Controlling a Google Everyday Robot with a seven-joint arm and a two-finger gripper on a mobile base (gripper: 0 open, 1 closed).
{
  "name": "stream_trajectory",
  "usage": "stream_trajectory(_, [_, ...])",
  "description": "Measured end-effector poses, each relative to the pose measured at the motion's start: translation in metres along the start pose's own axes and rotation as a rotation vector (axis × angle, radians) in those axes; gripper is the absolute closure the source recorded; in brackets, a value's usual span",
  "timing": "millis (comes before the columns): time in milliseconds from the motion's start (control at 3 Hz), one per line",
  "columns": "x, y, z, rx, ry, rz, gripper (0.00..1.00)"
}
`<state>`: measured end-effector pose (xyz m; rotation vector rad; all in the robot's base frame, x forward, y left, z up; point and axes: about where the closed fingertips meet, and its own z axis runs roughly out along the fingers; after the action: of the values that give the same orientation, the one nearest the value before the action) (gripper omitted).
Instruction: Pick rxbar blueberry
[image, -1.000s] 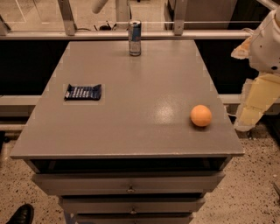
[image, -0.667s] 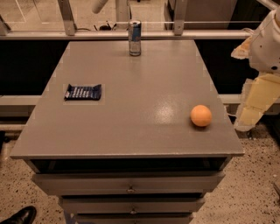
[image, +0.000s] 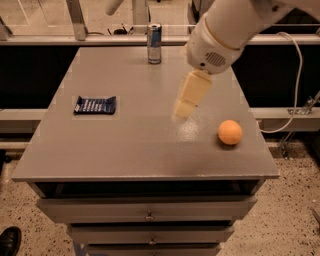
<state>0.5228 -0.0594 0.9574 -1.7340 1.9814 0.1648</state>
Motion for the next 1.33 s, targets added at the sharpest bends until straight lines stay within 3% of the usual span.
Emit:
stream_trajectory(667, [-0.108,-0.003,0.086,-0.103,-0.193,-0.015,0.0])
stream_trajectory(1333, [-0.183,-0.007,0.174,-0.158,-0.279,-0.043,0.0])
